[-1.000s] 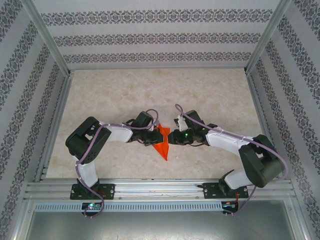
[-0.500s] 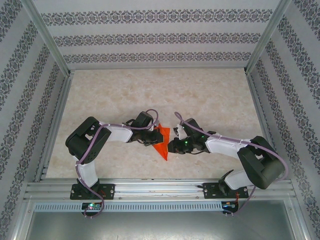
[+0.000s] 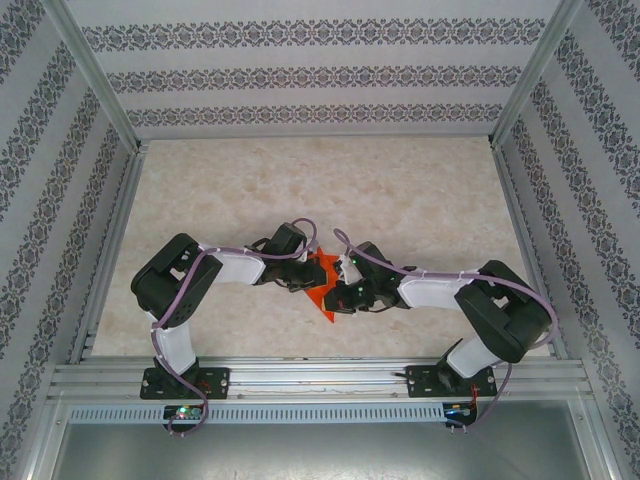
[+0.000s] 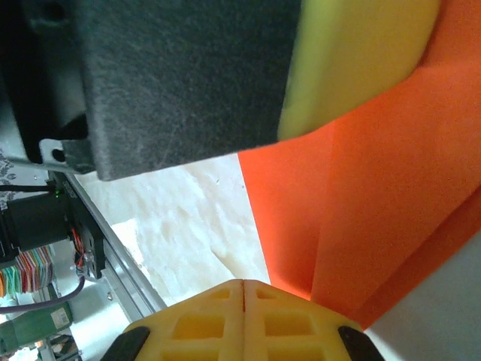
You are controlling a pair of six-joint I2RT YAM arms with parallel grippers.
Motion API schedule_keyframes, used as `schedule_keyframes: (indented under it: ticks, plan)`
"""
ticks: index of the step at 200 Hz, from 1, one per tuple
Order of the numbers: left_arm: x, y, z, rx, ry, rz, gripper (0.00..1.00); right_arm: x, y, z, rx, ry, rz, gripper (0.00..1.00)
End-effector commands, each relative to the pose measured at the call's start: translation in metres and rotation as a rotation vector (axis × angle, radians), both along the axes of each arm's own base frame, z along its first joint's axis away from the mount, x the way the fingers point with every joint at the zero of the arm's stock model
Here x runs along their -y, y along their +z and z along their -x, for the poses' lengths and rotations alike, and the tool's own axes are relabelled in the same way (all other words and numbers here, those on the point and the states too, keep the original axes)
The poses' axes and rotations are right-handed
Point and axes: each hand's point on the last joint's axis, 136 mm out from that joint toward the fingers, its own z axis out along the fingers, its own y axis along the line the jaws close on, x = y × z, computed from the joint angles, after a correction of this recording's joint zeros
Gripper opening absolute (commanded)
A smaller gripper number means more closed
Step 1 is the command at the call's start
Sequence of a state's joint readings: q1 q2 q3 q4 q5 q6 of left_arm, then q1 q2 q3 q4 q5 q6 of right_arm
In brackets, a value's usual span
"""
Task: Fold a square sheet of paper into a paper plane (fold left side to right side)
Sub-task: Fourth fold the wing at the center of the table.
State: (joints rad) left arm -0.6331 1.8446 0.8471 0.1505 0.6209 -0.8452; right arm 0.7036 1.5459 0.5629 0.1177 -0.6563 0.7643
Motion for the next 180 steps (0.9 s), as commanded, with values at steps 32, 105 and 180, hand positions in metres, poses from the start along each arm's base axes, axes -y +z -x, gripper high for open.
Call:
schedule_keyframes:
  ticks: [32, 105, 180]
  plan:
    - [-0.022, -0.036, 0.021, -0.102, 0.026, -0.13, 0.0, 0.001, -0.013, 0.009, -0.024, 0.006, 0.025, 0.01]
    - [-0.023, -0.036, 0.021, -0.103, 0.025, -0.134, 0.0, 0.007, -0.021, 0.018, -0.038, 0.006, 0.058, 0.0]
    - [-0.023, -0.037, 0.021, -0.105, 0.023, -0.137, 0.0, 0.01, -0.024, 0.024, -0.048, 0.015, 0.072, 0.01]
